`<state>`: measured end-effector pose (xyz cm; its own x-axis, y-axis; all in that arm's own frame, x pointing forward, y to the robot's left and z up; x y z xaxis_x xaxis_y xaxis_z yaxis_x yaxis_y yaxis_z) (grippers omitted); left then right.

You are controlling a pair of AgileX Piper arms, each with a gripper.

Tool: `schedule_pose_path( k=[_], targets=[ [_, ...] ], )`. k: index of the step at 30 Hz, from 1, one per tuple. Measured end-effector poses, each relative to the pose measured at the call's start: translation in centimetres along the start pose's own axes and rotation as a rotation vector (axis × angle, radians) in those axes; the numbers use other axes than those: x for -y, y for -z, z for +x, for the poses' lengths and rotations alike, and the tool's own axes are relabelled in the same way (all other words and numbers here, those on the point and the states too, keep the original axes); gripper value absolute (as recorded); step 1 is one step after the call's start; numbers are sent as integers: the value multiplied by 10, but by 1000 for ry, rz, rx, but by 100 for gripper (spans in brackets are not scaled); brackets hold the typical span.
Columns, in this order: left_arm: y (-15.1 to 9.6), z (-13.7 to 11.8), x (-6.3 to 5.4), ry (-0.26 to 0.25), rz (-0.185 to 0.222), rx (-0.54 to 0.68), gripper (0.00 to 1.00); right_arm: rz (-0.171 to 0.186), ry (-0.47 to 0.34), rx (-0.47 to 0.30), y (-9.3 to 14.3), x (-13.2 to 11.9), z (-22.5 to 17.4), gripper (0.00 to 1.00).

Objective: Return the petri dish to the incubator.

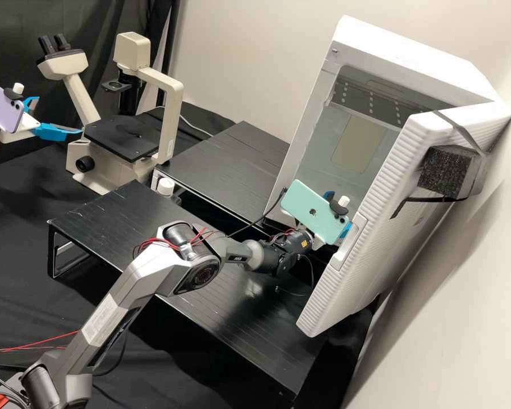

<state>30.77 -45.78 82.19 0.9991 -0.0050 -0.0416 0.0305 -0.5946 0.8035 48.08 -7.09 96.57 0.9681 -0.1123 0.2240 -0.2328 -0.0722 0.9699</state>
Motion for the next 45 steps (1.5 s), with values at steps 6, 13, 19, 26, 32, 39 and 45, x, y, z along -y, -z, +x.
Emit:
schedule_pose_path(
  k=[6, 13, 19, 26, 32, 39, 45],
  targets=[
    [0, 0, 0, 0, 0, 0, 100, 1, 3, 4, -1, 1, -1, 100],
    [0, 0, 0, 0, 0, 0, 100, 3, 6, 8, 0, -1, -8, 100],
    [0, 0, 0, 0, 0, 0, 100, 10, 9, 6, 4, -3, -26, 100],
    [0, 0, 0, 0, 0, 0, 100, 26, -5, -29, 15, -7, -62, 100],
    [0, 0, 0, 0, 0, 0, 100, 52, -10, -55, 17, -3, -106, 100],
    [0, 0, 0, 0, 0, 0, 100, 57, -92, -100, 31, 3, -171, 100],
    [0, 0, 0, 0, 0, 0, 100, 20, -187, -87, 45, 22, -215, 100]
  ],
)
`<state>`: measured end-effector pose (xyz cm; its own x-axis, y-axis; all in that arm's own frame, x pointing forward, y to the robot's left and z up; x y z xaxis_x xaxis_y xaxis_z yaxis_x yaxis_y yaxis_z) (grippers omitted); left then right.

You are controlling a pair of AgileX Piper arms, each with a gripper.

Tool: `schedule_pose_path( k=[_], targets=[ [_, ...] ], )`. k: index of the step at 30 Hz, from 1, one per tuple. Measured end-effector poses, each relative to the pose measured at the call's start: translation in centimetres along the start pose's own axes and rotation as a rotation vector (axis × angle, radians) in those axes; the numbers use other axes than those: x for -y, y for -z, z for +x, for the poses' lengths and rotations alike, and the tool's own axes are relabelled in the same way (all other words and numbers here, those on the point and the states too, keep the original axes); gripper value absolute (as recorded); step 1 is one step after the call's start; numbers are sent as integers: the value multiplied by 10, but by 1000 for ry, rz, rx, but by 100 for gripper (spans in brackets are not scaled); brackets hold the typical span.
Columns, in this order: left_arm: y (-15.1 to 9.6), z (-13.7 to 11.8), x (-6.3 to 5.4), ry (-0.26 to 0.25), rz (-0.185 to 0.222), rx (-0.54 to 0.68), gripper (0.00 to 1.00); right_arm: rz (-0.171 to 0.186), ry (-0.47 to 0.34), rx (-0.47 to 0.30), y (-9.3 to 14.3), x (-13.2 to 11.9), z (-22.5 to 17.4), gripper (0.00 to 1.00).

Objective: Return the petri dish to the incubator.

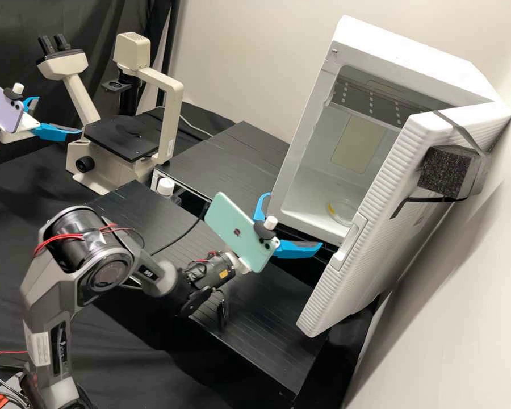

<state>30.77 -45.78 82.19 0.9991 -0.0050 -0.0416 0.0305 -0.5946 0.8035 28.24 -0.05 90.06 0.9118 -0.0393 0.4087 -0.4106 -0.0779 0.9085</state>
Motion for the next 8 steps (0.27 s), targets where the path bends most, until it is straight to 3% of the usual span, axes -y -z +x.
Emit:
schedule_pose_path(
  k=[3, 8],
  targets=[
    [0, 0, 0, 0, 0, 0, 100, 1, -4, 8, 6, 6, -16, 100],
    [0, 0, 0, 0, 0, 0, 100, 81, 67, 3, 10, 18, -41, 100]
  ],
)
